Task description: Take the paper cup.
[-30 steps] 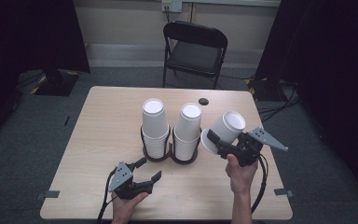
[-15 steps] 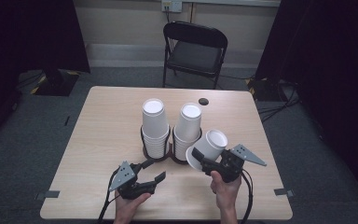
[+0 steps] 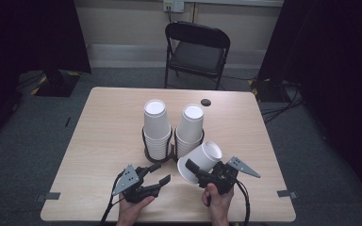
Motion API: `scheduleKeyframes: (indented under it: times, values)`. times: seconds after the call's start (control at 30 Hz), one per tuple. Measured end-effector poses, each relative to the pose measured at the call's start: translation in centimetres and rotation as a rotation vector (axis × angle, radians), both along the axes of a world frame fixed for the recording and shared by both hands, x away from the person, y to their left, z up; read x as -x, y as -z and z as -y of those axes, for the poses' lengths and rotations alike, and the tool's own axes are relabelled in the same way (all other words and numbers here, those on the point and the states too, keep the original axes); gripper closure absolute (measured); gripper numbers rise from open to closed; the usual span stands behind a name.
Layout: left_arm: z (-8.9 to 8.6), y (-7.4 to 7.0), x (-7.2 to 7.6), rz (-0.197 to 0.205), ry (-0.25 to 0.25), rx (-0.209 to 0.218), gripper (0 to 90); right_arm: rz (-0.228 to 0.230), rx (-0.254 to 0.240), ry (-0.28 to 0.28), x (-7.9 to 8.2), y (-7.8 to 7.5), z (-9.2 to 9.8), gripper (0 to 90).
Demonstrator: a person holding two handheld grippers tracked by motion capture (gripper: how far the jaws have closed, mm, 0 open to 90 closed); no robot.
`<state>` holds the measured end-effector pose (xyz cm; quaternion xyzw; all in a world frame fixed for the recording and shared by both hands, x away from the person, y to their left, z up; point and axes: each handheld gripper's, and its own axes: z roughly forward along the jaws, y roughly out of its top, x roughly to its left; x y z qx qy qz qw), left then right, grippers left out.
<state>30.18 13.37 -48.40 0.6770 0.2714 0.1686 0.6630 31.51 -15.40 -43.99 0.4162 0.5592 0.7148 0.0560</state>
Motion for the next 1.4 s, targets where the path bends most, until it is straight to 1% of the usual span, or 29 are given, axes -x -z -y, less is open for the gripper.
scheduleKeyframes:
  times: [0.1, 0.13, 0.17, 0.2, 0.33, 0.37, 0.4, 0.43, 0.47, 0.5, 0.6, 0.63, 0.7, 0.73, 0.77, 0.8, 0.87, 0.9, 0.93, 0.97, 1.0, 1.1, 1.13, 1.17, 1.23, 1.27, 1.33, 1.4]
  values:
    - [0.2, 0.2, -0.2, 0.013, -0.001, 0.014, 45.4, -0.018, -0.034, -0.019, 0.1, 0.5, -0.2, 16.0]
    - [0.2, 0.2, -0.4, 0.012, 0.008, 0.018, 46.4, -0.026, -0.043, -0.025, 0.1, 0.6, -0.3, 16.0]
    - [0.2, 0.3, -0.6, 0.006, 0.018, 0.031, 49.0, -0.036, -0.053, -0.028, 0.1, 0.8, -0.3, 16.0]
    - [0.2, 0.4, -0.7, 0.002, 0.022, 0.041, 49.4, -0.045, -0.062, -0.033, 0.2, 1.0, -0.4, 16.1]
    - [0.4, 0.6, -0.9, 0.013, 0.039, 0.043, 49.6, -0.085, -0.107, -0.057, 0.1, 1.7, -0.6, 16.1]
    - [0.5, 0.6, -1.0, 0.020, 0.047, 0.040, 50.9, -0.109, -0.117, -0.068, 0.0, 1.9, -0.8, 16.1]
    - [0.7, 0.6, -1.0, 0.025, 0.054, 0.051, 50.9, -0.109, -0.117, -0.068, 0.0, 1.9, -0.8, 16.1]
    - [0.9, 0.6, -1.0, 0.033, 0.050, 0.052, 55.2, -0.127, -0.132, -0.080, 0.0, 2.0, -0.9, 16.1]
    - [1.0, 0.6, -1.0, 0.041, 0.044, 0.046, 55.2, -0.127, -0.132, -0.080, 0.0, 2.0, -0.9, 16.1]
    - [1.2, 0.7, -1.0, 0.046, 0.038, 0.042, 57.2, -0.131, -0.143, -0.085, 0.0, 2.1, -1.0, 16.1]
    - [1.6, 0.8, -1.0, 0.068, 0.027, 0.047, 59.3, -0.161, -0.154, -0.102, 0.0, 2.3, -1.2, 16.1]
    - [1.7, 0.8, -1.0, 0.081, 0.024, 0.045, 59.4, -0.175, -0.164, -0.111, 0.0, 2.4, -1.3, 16.1]
    - [1.9, 0.7, -0.9, 0.107, 0.007, 0.051, 62.0, -0.202, -0.181, -0.138, 0.0, 2.7, -1.6, 16.1]
    - [2.0, 0.7, -0.9, 0.117, 0.007, 0.059, 62.0, -0.202, -0.181, -0.138, 0.0, 2.7, -1.6, 16.1]
    - [2.1, 0.6, -0.9, 0.128, 0.005, 0.066, 64.1, -0.215, -0.190, -0.153, 0.0, 2.8, -1.9, 16.1]
    - [2.1, 0.6, -0.9, 0.128, 0.005, 0.066, 64.4, -0.215, -0.190, -0.153, 0.0, 2.8, -1.9, 16.1]
    - [2.4, 0.5, -1.1, 0.126, -0.002, 0.080, 64.8, -0.222, -0.187, -0.164, -0.1, 2.8, -2.2, 16.1]
    - [2.5, 0.5, -1.1, 0.130, -0.011, 0.078, 67.6, -0.228, -0.186, -0.173, -0.1, 2.9, -2.4, 16.1]
    - [2.5, 0.5, -1.2, 0.140, -0.016, 0.078, 67.6, -0.228, -0.186, -0.173, -0.1, 2.9, -2.4, 16.1]
    - [2.6, 0.5, -1.2, 0.143, -0.019, 0.080, 69.1, -0.239, -0.185, -0.187, -0.1, 3.0, -2.7, 16.1]
    - [2.8, 0.6, -1.2, 0.143, -0.020, 0.083, 69.1, -0.239, -0.185, -0.187, -0.1, 3.0, -2.7, 16.1]
    - [3.1, 0.7, -1.3, 0.149, -0.028, 0.081, 71.0, -0.255, -0.179, -0.205, -0.1, 3.1, -3.1, 16.1]
    - [3.2, 0.7, -1.3, 0.148, -0.028, 0.080, 71.5, -0.257, -0.170, -0.199, -0.1, 3.2, -3.3, 16.1]
    - [3.2, 0.7, -1.3, 0.146, -0.029, 0.078, 73.2, -0.273, -0.162, -0.197, -0.1, 3.4, -3.6, 15.9]
    - [3.3, 0.7, -1.3, 0.149, -0.045, 0.073, 73.9, -0.280, -0.166, -0.201, -0.1, 3.5, -3.7, 15.9]
    - [3.2, 0.7, -1.3, 0.157, -0.052, 0.065, 76.6, -0.279, -0.165, -0.203, -0.1, 3.5, -3.7, 15.8]
    - [3.1, 0.8, -1.3, 0.155, -0.043, 0.073, 79.9, -0.279, -0.170, -0.209, 0.0, 3.5, -3.7, 15.3]
    - [3.1, 0.7, -1.3, 0.157, -0.042, 0.057, 82.1, -0.275, -0.174, -0.206, -0.1, 3.5, -3.7, 14.4]
